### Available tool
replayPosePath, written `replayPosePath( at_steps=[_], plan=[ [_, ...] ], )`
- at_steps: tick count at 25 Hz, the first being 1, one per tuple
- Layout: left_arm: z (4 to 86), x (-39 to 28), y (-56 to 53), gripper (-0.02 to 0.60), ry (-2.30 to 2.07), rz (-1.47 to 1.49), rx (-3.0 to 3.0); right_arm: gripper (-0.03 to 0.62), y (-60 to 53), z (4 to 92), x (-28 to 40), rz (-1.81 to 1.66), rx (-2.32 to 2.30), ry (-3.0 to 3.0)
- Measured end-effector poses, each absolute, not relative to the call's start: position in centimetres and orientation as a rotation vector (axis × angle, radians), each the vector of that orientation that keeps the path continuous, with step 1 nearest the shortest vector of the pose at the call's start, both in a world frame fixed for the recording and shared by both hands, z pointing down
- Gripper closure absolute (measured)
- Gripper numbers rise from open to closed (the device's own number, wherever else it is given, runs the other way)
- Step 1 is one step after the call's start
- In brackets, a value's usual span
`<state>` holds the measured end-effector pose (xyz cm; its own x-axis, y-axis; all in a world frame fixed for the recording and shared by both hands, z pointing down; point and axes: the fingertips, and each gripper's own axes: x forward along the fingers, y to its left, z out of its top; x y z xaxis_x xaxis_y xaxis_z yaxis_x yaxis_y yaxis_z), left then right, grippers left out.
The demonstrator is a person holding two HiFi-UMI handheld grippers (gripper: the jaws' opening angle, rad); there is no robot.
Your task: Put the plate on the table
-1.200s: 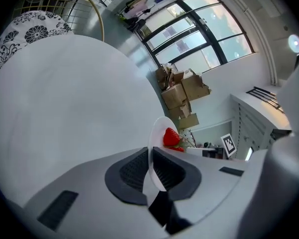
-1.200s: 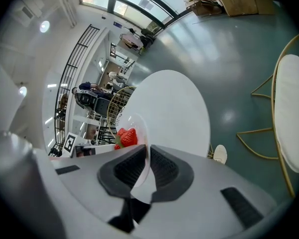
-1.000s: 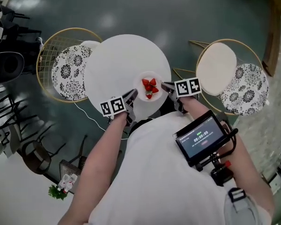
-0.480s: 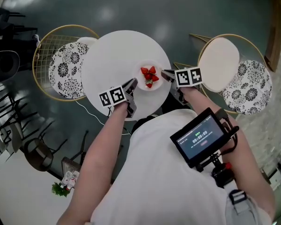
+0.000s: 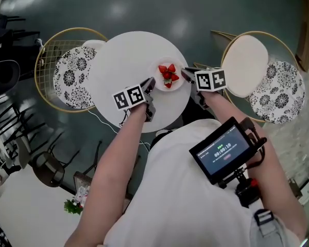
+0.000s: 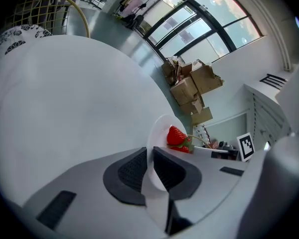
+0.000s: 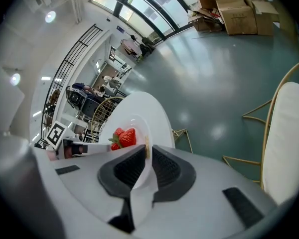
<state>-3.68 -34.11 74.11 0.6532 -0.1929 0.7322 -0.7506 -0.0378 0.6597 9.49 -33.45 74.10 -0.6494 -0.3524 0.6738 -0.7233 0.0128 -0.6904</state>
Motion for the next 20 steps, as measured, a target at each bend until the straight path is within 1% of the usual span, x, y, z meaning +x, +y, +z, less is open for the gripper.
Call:
replayPosePath(
  at_steps=[11,16,20],
  plan=[
    [75.1,-3.5,-34.5,0.545,-0.856,0.765,1.577,0.563,-34.2,74.0,9.6,1.373,1.111,-1.999],
    [74.9,-2.9,-34.7,0.535,-0.844,0.877,1.591,0.546,-34.1,74.7,10.2,1.298,1.114,-1.954],
    [75.0,-2.8,-34.8,0.528,-0.841,0.908,1.590,0.541,-34.0,74.8,10.2,1.223,1.101,-1.960]
  ],
)
